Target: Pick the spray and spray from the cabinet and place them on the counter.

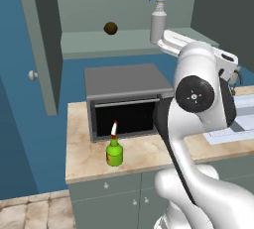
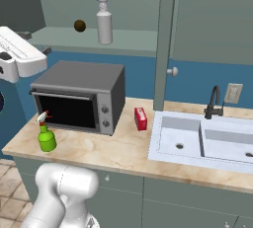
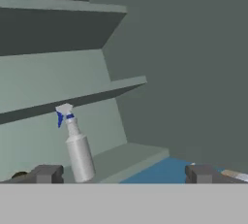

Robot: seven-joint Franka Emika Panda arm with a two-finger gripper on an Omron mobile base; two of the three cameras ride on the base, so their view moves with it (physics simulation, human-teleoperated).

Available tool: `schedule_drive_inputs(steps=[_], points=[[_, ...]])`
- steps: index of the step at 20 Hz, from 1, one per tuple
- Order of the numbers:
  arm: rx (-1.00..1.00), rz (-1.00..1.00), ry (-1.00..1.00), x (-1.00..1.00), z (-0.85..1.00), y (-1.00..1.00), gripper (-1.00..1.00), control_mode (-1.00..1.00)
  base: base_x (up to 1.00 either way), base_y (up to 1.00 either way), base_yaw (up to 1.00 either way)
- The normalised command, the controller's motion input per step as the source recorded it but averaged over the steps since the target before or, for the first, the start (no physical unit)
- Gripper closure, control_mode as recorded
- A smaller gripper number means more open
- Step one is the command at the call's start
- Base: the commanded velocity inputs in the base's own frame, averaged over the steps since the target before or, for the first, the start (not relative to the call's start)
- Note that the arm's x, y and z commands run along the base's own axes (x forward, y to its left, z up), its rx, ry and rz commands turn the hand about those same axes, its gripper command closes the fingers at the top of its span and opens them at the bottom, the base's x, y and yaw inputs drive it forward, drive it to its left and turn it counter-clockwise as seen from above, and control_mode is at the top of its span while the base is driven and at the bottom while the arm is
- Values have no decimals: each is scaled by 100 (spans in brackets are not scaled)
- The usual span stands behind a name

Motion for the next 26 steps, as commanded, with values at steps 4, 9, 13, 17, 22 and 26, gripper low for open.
schedule_drive_inputs(steps=[4,9,13,17,22,26], points=[[0,21,0,1,1,-5,-100,-100,0,0,0],[-3,19,0,0,3,0,-100,-100,0,0,0],[-1,18,-1,5,4,0,-100,-100,0,0,0],[0,16,0,7,16,0,-100,-100,0,0,0],[-1,12,-5,5,24,0,-100,-100,0,0,0],[-6,5,-6,4,12,5,-100,-100,0,0,0]])
